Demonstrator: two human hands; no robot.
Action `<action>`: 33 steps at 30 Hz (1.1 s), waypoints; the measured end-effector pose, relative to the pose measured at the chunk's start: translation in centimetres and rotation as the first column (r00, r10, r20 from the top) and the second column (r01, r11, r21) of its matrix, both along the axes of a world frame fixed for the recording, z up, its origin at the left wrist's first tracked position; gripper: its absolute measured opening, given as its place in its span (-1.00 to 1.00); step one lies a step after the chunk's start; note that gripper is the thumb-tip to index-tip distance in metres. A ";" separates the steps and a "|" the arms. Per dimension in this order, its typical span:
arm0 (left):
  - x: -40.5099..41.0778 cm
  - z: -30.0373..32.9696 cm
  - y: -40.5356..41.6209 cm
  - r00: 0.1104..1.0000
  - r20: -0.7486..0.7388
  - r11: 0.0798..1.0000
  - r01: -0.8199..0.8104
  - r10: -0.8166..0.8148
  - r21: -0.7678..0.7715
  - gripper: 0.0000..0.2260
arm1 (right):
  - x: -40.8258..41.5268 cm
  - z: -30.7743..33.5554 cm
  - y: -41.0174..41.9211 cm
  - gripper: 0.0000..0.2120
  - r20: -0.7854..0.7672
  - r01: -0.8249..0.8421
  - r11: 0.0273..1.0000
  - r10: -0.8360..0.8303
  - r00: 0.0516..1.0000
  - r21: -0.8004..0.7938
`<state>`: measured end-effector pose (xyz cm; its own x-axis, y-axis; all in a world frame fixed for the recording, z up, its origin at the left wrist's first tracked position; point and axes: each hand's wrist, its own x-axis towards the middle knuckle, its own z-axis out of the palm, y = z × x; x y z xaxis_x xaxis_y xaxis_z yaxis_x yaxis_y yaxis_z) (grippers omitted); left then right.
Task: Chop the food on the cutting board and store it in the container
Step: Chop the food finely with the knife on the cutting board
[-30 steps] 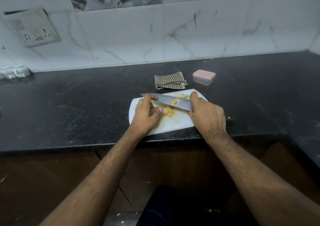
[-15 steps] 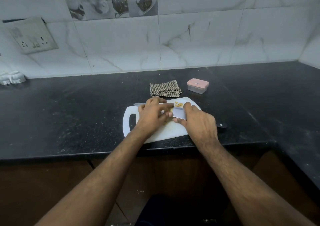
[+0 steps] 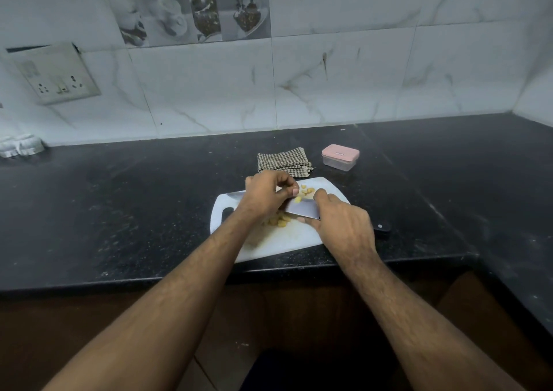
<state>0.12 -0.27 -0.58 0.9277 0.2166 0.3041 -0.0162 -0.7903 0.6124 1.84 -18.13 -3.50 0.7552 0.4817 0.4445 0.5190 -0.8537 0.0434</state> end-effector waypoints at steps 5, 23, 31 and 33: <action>1.9 0.6 0.5 0.993 -0.084 0.996 0.083 -0.084 -0.024 -0.83 | 0.0 0.1 -0.1 -0.52 -0.028 -0.033 0.999 0.033 0.999 0.006; 1.2 0.2 1.1 0.960 -0.245 0.991 0.134 -0.136 -0.025 -0.79 | -0.1 0.6 0.0 -0.60 -0.109 -0.038 0.999 0.040 0.993 0.025; 1.7 0.3 1.2 0.995 -0.096 0.993 -0.026 0.037 0.111 -0.92 | 0.1 0.5 -0.1 -0.68 -0.121 -0.050 0.998 0.054 0.991 0.033; 1.7 0.3 1.1 0.991 -0.125 0.991 -0.029 0.045 0.130 -0.91 | 0.2 0.4 -0.1 -0.69 -0.125 -0.054 0.998 0.058 0.991 0.031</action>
